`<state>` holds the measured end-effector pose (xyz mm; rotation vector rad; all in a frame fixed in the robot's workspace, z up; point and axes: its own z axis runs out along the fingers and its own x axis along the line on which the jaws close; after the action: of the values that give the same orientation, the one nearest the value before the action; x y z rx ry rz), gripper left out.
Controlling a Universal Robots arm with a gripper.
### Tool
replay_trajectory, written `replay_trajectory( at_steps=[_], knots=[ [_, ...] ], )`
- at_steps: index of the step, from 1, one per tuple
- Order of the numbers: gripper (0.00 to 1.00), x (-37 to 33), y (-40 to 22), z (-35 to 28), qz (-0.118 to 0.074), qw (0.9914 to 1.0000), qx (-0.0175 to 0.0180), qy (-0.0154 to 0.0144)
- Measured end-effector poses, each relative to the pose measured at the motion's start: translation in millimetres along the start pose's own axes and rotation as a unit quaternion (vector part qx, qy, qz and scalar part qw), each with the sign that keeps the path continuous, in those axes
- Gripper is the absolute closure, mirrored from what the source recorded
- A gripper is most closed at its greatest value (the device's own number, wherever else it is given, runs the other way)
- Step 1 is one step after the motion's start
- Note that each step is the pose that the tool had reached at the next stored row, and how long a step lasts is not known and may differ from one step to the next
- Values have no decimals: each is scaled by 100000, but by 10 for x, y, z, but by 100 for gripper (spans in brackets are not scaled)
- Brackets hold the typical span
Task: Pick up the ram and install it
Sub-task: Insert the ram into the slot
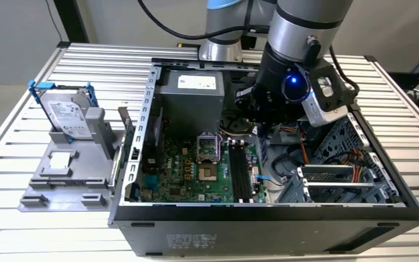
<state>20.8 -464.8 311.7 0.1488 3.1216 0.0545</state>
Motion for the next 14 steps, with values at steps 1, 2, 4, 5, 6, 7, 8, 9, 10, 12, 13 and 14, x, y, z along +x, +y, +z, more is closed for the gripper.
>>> replay_trajectory(
  at_steps=[1,2,4,5,6,7,8,9,10,12,13,14],
  knots=[
    [100,1,-1,20,-733,99997,-7,26],
    [100,1,-1,37,-1538,99988,-17,55],
    [100,0,-3,72,-3083,99952,-31,107],
    [100,-2,-6,90,-3421,99941,-35,120],
    [100,-4,-10,108,-3542,99937,-41,124],
    [100,-5,-16,127,-3597,99935,-42,127],
    [100,-7,-23,145,-3631,99934,-44,128],
    [100,-9,-32,163,-3669,99933,-43,130],
    [100,-11,-40,181,-3708,99931,-39,132],
    [100,-13,-53,217,-3760,99929,-37,134],
    [100,-14,-58,235,-3778,99928,-42,134],
    [100,-14,-62,253,-3790,99928,-45,134]
  ],
)
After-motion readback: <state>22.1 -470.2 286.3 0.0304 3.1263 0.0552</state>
